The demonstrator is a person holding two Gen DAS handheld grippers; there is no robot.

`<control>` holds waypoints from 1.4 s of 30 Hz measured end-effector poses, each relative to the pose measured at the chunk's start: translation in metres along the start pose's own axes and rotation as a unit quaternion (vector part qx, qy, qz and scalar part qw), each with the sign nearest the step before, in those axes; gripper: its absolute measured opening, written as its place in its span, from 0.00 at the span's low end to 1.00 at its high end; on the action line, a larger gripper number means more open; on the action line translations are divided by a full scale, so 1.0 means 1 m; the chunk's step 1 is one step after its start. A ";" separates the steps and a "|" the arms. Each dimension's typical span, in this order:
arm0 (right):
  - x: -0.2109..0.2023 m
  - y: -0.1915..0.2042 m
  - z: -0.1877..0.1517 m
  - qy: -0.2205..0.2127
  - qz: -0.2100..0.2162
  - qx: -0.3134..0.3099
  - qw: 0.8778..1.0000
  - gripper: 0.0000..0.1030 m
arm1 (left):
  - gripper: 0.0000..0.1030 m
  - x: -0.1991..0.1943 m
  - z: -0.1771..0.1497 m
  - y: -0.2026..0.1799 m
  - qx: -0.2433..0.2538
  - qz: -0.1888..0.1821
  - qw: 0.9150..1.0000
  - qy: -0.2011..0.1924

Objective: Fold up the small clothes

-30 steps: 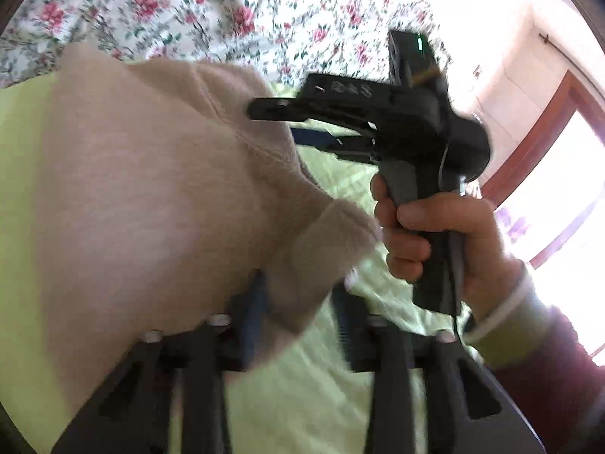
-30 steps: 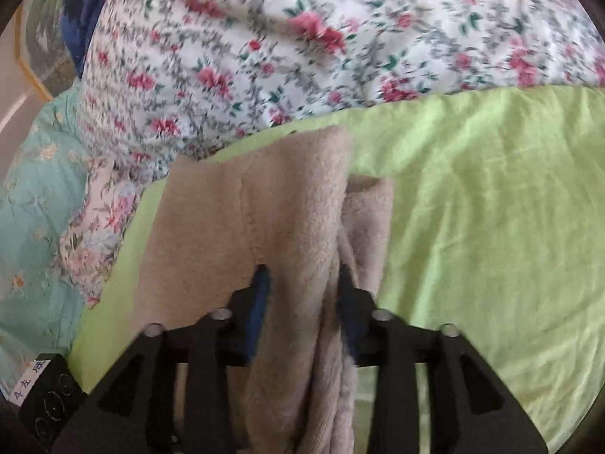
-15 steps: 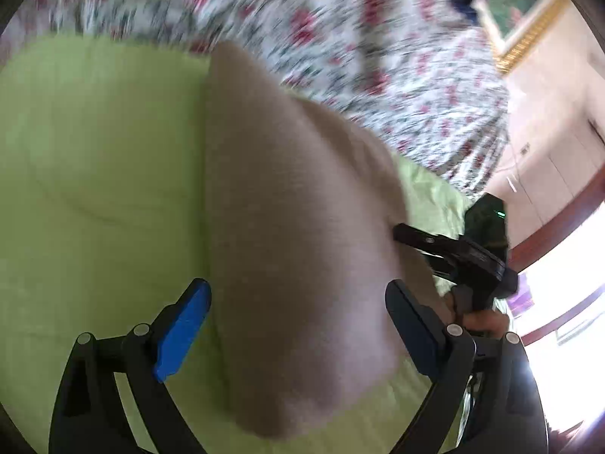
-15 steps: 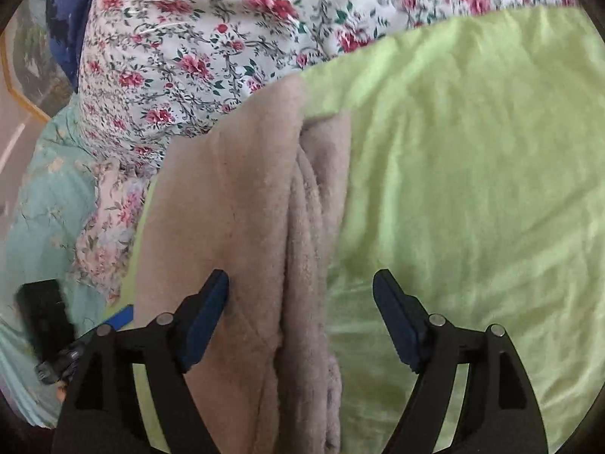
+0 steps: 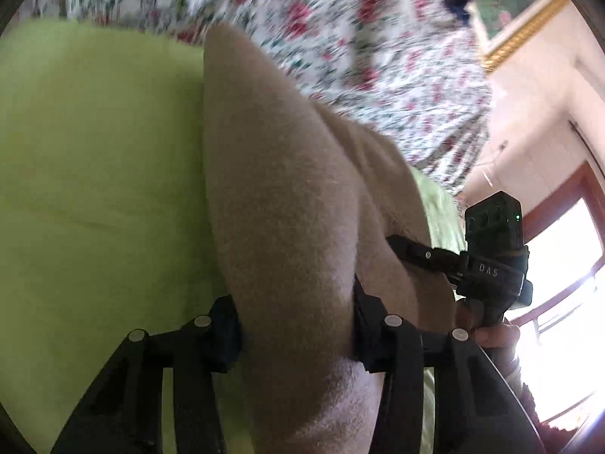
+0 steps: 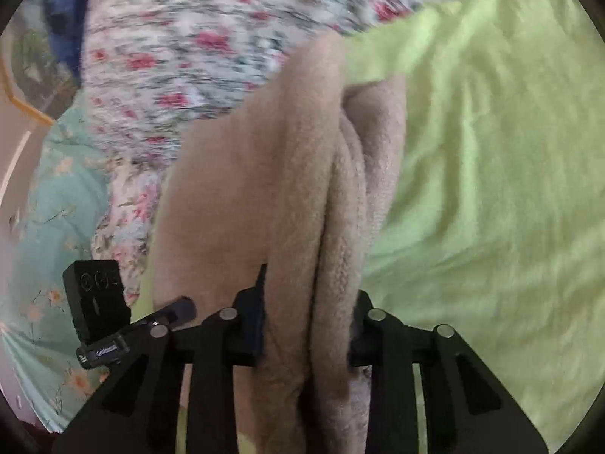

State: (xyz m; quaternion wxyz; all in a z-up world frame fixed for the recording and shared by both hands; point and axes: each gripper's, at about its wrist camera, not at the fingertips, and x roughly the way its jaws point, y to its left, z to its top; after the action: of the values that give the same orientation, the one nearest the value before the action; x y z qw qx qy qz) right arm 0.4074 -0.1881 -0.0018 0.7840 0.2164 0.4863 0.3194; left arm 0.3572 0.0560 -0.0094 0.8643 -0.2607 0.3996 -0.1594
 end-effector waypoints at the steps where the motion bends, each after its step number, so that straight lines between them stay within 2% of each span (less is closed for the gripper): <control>1: -0.004 0.011 -0.007 -0.001 0.001 -0.009 1.000 0.29 | 0.46 -0.017 -0.007 -0.003 0.008 0.000 1.000 -0.005; 4: -0.014 0.046 -0.039 -0.002 0.010 -0.034 0.999 0.29 | 0.45 -0.063 -0.033 -0.008 0.013 -0.005 1.000 -0.009; 9: -0.009 0.089 -0.105 0.007 0.028 -0.065 0.997 0.29 | 0.45 -0.130 -0.103 -0.012 0.025 0.030 0.999 -0.006; 12: 0.007 0.099 -0.140 0.028 0.036 -0.068 0.997 0.29 | 0.46 -0.145 -0.140 -0.007 0.014 0.058 0.998 0.000; 14: 0.020 0.097 -0.160 0.047 0.023 -0.062 0.997 0.29 | 0.47 -0.145 -0.162 0.000 0.008 0.074 0.997 0.005; 15: 0.024 0.094 -0.167 0.048 0.010 -0.059 0.997 0.29 | 0.48 -0.143 -0.171 0.006 0.004 0.082 0.997 0.008; 17: 0.025 0.087 -0.174 0.041 0.011 -0.045 0.998 0.31 | 0.53 -0.142 -0.180 0.014 -0.006 0.080 0.997 -0.004; 20: 0.021 0.088 -0.173 0.041 -0.008 -0.048 0.998 0.39 | 0.61 -0.143 -0.178 0.022 -0.024 0.078 0.997 -0.009; 24: 0.009 0.097 -0.172 0.040 -0.045 -0.065 0.996 0.44 | 0.63 -0.153 -0.169 0.017 -0.018 0.093 0.995 -0.012; 26: -0.004 0.099 -0.169 0.023 -0.060 -0.071 0.995 0.49 | 0.63 -0.163 -0.162 0.010 -0.004 0.120 0.992 -0.034; 29: -0.022 0.098 -0.157 -0.011 -0.066 -0.068 0.995 0.50 | 0.63 -0.177 -0.145 0.000 0.014 0.162 0.984 -0.073; 31: -0.023 0.097 -0.144 -0.025 -0.056 -0.058 0.996 0.50 | 0.62 -0.178 -0.137 -0.002 0.019 0.175 0.981 -0.085; 33: -0.013 0.096 -0.131 -0.028 -0.048 -0.046 0.997 0.50 | 0.58 -0.171 -0.130 0.000 0.022 0.203 0.975 -0.084; 34: -0.006 0.094 -0.125 -0.030 -0.045 -0.037 0.998 0.48 | 0.56 -0.168 -0.128 0.002 0.023 0.211 0.974 -0.083; 36: 0.013 0.093 -0.116 -0.014 -0.041 -0.024 0.999 0.35 | 0.42 -0.155 -0.123 0.005 0.020 0.213 0.975 -0.064; 37: 0.022 0.094 -0.112 -0.003 -0.047 -0.023 0.999 0.16 | 0.39 -0.149 -0.121 0.005 0.022 0.215 0.975 -0.057; 38: 0.023 0.097 -0.109 -0.006 -0.056 -0.030 0.998 0.11 | 0.37 -0.145 -0.120 0.004 0.027 0.219 0.974 -0.052; 40: 0.013 0.113 -0.104 -0.039 -0.050 -0.062 0.996 0.09 | 0.38 -0.140 -0.120 0.005 0.038 0.239 0.969 -0.046; 42: 0.009 0.119 -0.106 -0.058 -0.084 -0.086 0.991 0.08 | 0.38 -0.129 -0.120 0.011 0.034 0.241 0.969 -0.032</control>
State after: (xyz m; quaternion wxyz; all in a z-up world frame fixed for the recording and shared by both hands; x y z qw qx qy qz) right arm 0.2805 -0.0950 0.0246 0.8508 0.1249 0.4271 0.2794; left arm 0.1836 0.0887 -0.0027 0.8979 -0.1320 0.4172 0.0489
